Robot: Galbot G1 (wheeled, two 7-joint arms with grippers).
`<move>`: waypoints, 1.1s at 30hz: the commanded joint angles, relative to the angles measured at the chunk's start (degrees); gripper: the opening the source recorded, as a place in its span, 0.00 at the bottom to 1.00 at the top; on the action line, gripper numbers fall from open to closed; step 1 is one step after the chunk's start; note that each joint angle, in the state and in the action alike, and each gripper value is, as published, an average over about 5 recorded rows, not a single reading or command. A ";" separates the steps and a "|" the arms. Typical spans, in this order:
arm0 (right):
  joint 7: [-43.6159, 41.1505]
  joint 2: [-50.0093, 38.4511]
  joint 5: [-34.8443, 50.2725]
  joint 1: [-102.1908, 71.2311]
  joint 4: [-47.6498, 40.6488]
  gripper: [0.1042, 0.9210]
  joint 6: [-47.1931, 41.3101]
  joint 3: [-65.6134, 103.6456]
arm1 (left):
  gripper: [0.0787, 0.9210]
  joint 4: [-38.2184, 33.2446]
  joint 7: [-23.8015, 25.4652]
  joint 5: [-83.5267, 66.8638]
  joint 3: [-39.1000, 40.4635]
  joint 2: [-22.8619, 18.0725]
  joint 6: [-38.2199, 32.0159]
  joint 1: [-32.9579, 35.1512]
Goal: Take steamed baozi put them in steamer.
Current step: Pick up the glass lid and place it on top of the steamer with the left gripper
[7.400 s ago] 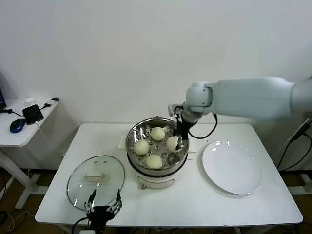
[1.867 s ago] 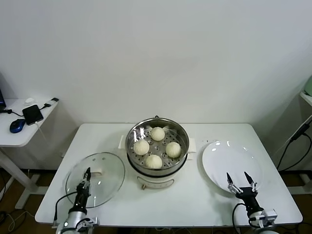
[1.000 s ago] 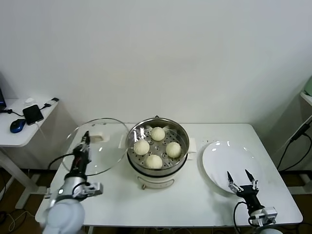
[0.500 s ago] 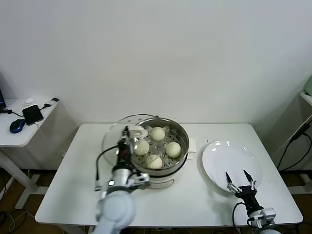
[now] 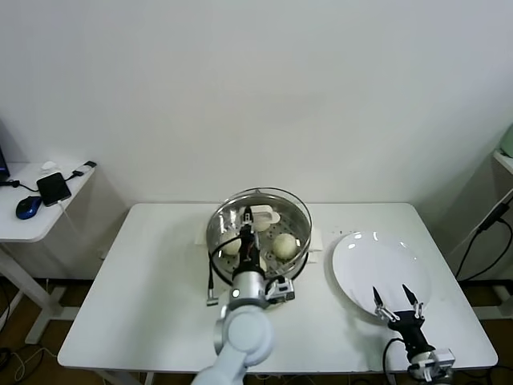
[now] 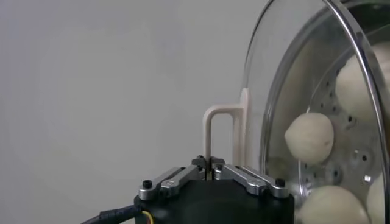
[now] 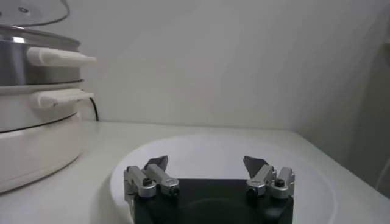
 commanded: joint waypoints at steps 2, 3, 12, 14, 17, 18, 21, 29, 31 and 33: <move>0.44 0.21 0.20 0.01 -0.10 0.88 0.80 0.29 | 0.06 3.93 0.20 2.50 3.07 -3.12 1.18 -1.81; 0.51 0.29 0.16 0.05 -0.05 0.88 0.85 0.33 | 0.06 4.19 0.12 2.61 2.92 -3.11 1.19 -1.87; 0.92 1.04 -0.25 0.51 0.06 0.88 0.94 0.34 | 0.06 5.84 -1.54 3.01 1.24 -2.04 0.83 -1.30; 0.95 1.30 -0.49 0.63 0.06 0.88 0.98 0.35 | 0.06 6.16 -1.94 2.91 0.83 -1.71 0.74 -1.27; 0.96 1.65 -0.90 0.76 0.09 0.88 1.07 0.39 | 0.06 6.48 -2.51 2.81 0.26 -1.42 0.58 -1.24; 0.98 1.73 -1.02 0.79 0.07 0.88 1.09 0.40 | 0.06 6.54 -2.64 2.75 0.10 -1.35 0.55 -1.21; 1.05 1.93 -1.26 0.85 -0.03 0.88 1.31 0.41 | 0.06 6.78 -3.07 2.49 -0.16 -1.24 0.47 -1.08; 1.25 2.36 -2.51 0.70 -0.01 0.88 2.62 0.60 | 0.06 8.03 -4.20 1.94 -0.33 -1.49 0.23 -1.10; 1.17 2.36 -2.54 0.69 0.07 0.88 2.74 0.64 | 0.06 8.30 -4.29 1.95 -0.43 -1.51 0.20 -1.25; 1.06 2.30 -2.62 0.72 0.16 0.88 2.79 0.69 | 0.06 8.49 -4.24 2.03 -0.60 -1.41 0.18 -1.34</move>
